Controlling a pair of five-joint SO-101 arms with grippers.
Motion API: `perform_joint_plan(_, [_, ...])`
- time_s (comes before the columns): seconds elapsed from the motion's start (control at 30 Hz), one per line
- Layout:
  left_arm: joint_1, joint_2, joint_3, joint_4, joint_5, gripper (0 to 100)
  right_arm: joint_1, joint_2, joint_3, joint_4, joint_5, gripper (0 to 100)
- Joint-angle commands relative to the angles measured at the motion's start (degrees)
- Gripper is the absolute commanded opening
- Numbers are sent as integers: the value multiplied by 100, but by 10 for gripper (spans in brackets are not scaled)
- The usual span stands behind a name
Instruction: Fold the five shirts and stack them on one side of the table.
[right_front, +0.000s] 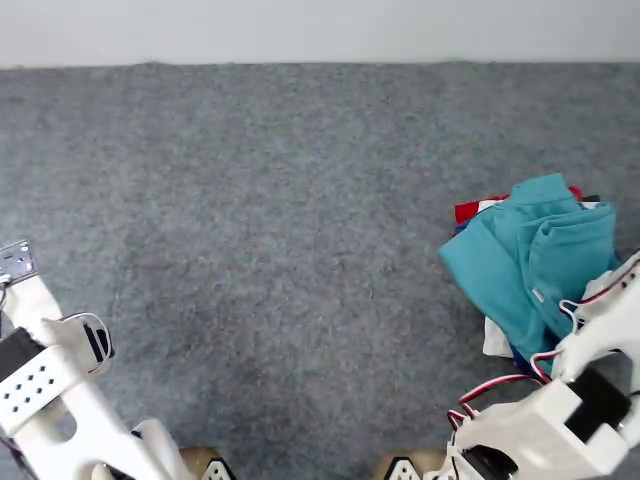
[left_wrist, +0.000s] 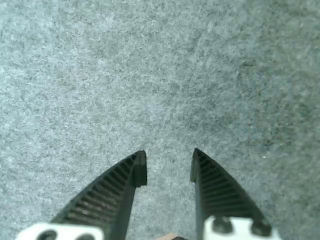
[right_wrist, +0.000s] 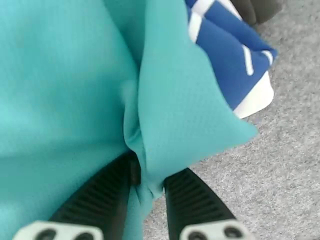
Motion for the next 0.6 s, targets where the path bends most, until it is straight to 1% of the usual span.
perform_joint_plan(0.0, [35, -62, 13, -79, -9, 159, 48, -338, 0, -31, 35, 9])
perform_joint_plan(0.27, [35, -62, 13, -79, -9, 159, 48, -338, 0, 22, 79, 9])
perform_joint_plan(0.4, [35, -62, 13, -79, -9, 159, 40, -338, -352, 444, 79, 20])
perform_joint_plan(0.47, [35, -62, 13, -79, -9, 159, 40, -338, -712, 840, 88, 74])
perform_joint_plan(0.57, [35, -62, 22, -79, -9, 159, 40, -338, -1336, 1499, 79, 198])
